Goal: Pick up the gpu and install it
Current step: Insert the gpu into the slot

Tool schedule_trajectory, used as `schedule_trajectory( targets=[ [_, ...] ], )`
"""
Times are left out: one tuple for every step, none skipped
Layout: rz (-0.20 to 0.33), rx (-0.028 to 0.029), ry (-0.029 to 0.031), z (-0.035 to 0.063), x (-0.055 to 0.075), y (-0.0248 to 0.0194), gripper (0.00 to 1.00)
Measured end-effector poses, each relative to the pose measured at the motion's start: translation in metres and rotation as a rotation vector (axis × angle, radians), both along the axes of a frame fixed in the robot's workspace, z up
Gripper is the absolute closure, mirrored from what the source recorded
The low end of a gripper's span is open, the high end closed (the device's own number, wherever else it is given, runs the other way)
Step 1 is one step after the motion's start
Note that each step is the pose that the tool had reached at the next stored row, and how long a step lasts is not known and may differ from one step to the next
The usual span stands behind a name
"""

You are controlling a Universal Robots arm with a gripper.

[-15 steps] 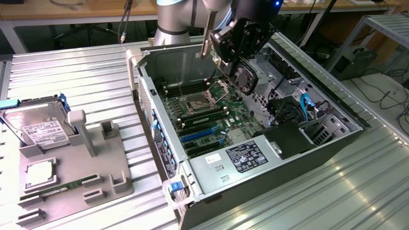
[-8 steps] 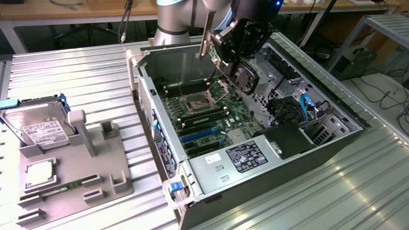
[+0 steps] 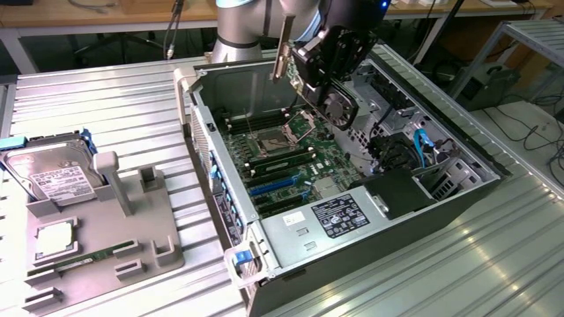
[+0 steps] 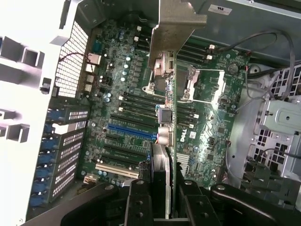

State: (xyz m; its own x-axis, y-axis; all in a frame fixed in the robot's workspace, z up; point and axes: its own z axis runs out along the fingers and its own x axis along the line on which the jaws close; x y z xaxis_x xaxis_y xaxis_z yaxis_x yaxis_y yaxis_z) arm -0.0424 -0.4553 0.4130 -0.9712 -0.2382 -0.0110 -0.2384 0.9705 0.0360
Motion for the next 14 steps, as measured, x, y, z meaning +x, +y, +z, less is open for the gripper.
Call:
schedule_trajectory(
  targets=[
    [0.005,0.0,0.0,0.0,0.0,0.0,0.73],
    [0.011,0.0,0.0,0.0,0.0,0.0,0.73],
    [0.016,0.0,0.0,0.0,0.0,0.0,0.73],
    [0.025,0.0,0.0,0.0,0.0,0.0,0.73],
    [0.036,0.0,0.0,0.0,0.0,0.0,0.73],
    [0.042,0.0,0.0,0.0,0.0,0.0,0.73],
    [0.051,0.0,0.0,0.0,0.0,0.0,0.73],
    [0.06,0.0,0.0,0.0,0.0,0.0,0.73],
    [0.072,0.0,0.0,0.0,0.0,0.0,0.73],
    [0.082,0.0,0.0,0.0,0.0,0.0,0.73],
    [0.093,0.0,0.0,0.0,0.0,0.0,0.73],
    [0.104,0.0001,0.0,0.0,0.0,0.0,0.73],
    [0.115,0.0,0.0,0.0,0.0,0.0,0.73],
    [0.125,0.0,0.0,0.0,0.0,0.0,0.73]
  ],
)
